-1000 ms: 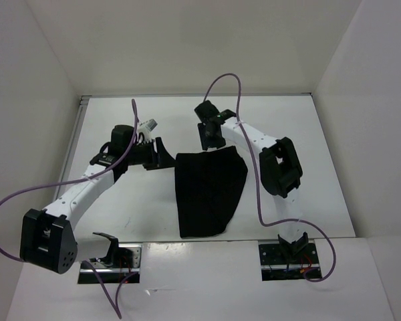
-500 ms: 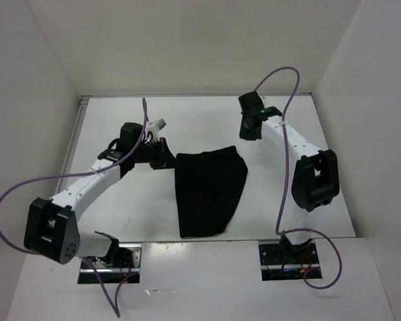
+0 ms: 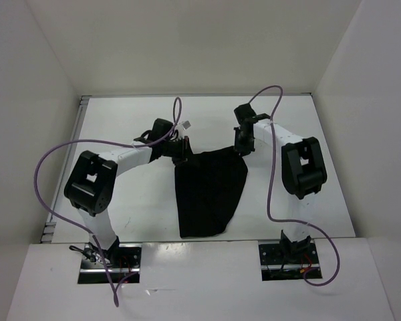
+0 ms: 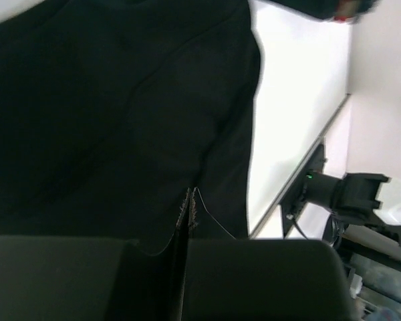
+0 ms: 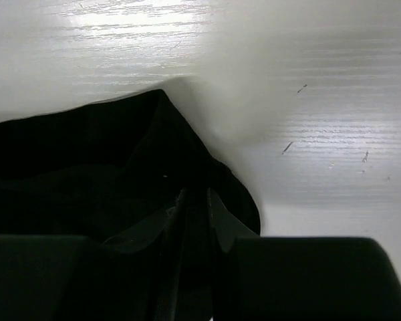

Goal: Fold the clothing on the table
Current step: Fold the skirt

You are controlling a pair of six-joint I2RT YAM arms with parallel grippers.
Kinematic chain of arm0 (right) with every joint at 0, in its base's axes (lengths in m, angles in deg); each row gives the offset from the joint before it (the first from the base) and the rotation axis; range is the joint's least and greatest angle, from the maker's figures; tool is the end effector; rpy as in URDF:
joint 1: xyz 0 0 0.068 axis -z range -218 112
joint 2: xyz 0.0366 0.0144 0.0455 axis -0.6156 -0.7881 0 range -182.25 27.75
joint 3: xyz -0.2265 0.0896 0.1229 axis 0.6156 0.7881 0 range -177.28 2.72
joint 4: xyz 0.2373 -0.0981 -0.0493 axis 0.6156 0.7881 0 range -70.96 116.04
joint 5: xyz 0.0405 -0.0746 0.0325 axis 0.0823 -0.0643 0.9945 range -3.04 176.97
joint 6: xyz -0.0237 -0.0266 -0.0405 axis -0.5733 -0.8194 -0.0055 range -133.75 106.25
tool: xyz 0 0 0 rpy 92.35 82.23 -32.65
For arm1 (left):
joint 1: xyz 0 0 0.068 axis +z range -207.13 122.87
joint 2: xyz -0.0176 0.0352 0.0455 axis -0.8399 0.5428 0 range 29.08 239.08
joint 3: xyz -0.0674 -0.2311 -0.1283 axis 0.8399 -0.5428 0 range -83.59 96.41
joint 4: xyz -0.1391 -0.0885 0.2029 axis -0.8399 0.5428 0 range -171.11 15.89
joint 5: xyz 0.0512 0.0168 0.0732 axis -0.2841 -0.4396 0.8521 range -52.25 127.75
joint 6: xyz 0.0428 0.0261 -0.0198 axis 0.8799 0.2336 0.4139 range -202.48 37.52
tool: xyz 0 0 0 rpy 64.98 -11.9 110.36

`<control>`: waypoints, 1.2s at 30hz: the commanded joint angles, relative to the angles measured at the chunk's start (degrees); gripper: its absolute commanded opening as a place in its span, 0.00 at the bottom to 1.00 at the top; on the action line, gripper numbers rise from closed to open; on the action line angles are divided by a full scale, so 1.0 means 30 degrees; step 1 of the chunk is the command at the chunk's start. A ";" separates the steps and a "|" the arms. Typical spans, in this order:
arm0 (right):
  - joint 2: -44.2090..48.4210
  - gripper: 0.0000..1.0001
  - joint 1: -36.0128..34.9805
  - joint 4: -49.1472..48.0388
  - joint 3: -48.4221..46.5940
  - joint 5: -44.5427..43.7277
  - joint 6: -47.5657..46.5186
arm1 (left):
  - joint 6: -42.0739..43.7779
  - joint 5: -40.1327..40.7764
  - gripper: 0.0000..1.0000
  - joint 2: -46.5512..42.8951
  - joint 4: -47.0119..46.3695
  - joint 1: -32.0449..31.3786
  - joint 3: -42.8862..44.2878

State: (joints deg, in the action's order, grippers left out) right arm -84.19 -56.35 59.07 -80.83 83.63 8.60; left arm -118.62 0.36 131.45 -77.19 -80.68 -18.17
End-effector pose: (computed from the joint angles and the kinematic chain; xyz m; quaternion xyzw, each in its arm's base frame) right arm 0.3831 0.1249 0.1928 0.0397 0.9811 0.0383 0.1854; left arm 0.3449 -0.1740 0.2051 0.0380 0.8709 -0.4488 0.1965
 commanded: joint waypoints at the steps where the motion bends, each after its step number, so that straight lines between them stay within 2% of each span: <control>1: -0.0245 0.23 0.0228 -0.1010 -0.0976 0.1492 -0.0565 | -0.0463 0.0128 0.00 0.0594 -0.1393 -0.0089 -0.0390; 5: -0.1034 0.23 0.0402 -0.1010 -0.1592 0.1990 -0.0565 | -0.0813 0.1502 0.00 0.1559 -0.1396 -0.0089 -0.0889; 10: -0.2525 0.23 0.0403 -0.0807 -0.3025 0.1113 -0.0565 | -0.1807 0.2821 0.00 0.1737 -0.1599 -0.0089 -0.2295; 22: -0.4610 0.21 0.0403 -0.1625 -0.4493 -0.0791 -0.0008 | -0.2250 0.3175 0.00 0.1300 -0.1808 -0.0089 -0.3821; 23: -0.3972 0.23 0.0403 -0.1625 -0.4494 -0.0793 -0.0008 | -0.2018 0.3175 0.00 0.1124 -0.1516 -0.0089 -0.3821; 27: -0.1216 0.48 0.0899 -0.2094 -0.2916 -0.0793 -0.0182 | -0.1606 0.2941 0.00 -0.0571 -0.0724 0.0640 -0.3470; 28: -0.0893 0.48 0.1075 -0.2094 -0.2738 -0.0561 -0.0184 | -0.1373 0.2941 0.03 -0.0925 -0.0345 0.0643 -0.3238; 29: -0.0484 0.48 0.1309 -0.1833 -0.2476 -0.0008 -0.0184 | -0.1139 0.2941 0.18 -0.1219 -0.0167 0.0875 -0.3003; 30: -0.0480 0.48 0.1689 -0.1627 -0.2299 0.0230 -0.0358 | -0.1137 0.2941 0.28 -0.1860 0.0009 0.0878 -0.3001; 31: -0.0306 0.48 0.1692 -0.1625 -0.2297 0.0406 -0.0360 | -0.0963 0.2767 0.32 -0.2156 0.0011 0.1081 -0.2769; 33: -0.0304 0.48 0.1927 -0.1625 -0.1627 0.0408 -0.0565 | -0.0787 0.2765 0.41 -0.2858 0.0245 0.1288 -0.2591; 36: -0.0304 0.48 0.1927 -0.1625 -0.1098 0.0582 -0.0741 | -0.0551 0.2765 0.41 -0.3097 0.0448 0.1639 -0.2183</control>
State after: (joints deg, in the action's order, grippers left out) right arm -86.83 -50.36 54.96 -86.38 84.64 7.59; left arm -122.45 9.06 124.08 -76.82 -76.44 -26.97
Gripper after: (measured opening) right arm 0.481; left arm 0.408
